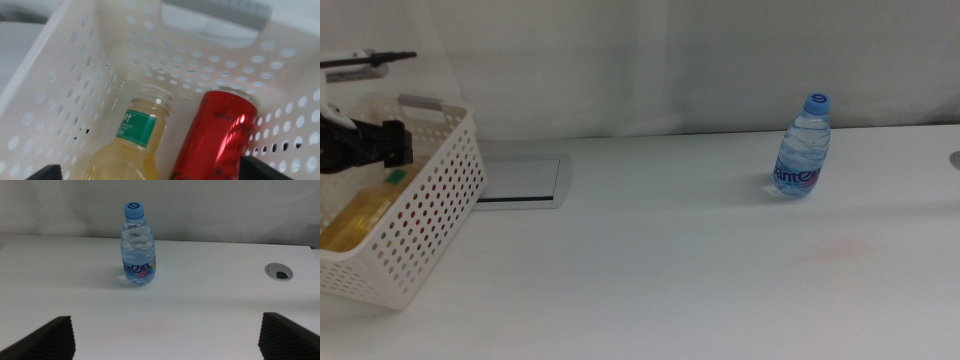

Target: Use arms to grab the bottles and put them into the dustbin to the left of the table.

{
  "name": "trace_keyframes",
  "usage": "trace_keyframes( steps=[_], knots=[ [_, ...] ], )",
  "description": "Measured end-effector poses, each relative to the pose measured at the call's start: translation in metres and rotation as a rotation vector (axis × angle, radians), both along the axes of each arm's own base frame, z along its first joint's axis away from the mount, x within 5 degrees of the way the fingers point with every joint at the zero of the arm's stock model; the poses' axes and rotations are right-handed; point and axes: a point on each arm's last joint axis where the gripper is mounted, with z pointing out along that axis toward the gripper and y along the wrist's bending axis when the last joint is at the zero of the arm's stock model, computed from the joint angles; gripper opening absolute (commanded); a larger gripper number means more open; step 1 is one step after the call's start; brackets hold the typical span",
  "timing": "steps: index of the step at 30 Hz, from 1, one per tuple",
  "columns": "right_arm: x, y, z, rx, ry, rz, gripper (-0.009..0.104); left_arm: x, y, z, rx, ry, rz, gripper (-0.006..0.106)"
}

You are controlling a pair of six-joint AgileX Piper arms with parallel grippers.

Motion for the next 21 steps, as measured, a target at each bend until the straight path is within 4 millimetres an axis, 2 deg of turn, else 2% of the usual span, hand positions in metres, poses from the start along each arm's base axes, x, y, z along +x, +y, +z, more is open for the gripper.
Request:
trace_keyframes(
  steps=[4, 10, 16, 19, 21],
  knots=[
    [0.0, 0.0, 0.0, 0.0, -0.002, 0.0, 0.103, -0.004, -0.002, 0.014, -0.013, -0.039, 0.01, 0.093],
    [0.0, 0.0, 0.0, -0.005, -0.003, 0.002, 0.103, -0.022, -0.013, 0.06, -0.045, -0.179, -0.001, 0.092],
    [0.0, 0.0, 0.001, -0.022, -0.014, 0.011, 0.103, -0.053, -0.053, 0.119, 0.012, -0.348, -0.162, 0.091],
    [0.001, 0.0, 0.002, -0.021, -0.024, 0.013, 0.103, -0.082, -0.076, 0.152, 0.026, -0.446, -0.245, 0.091],
    [0.001, 0.001, 0.002, -0.019, -0.032, 0.015, 0.103, -0.1, -0.086, 0.162, 0.026, -0.487, -0.282, 0.091]
  ],
)
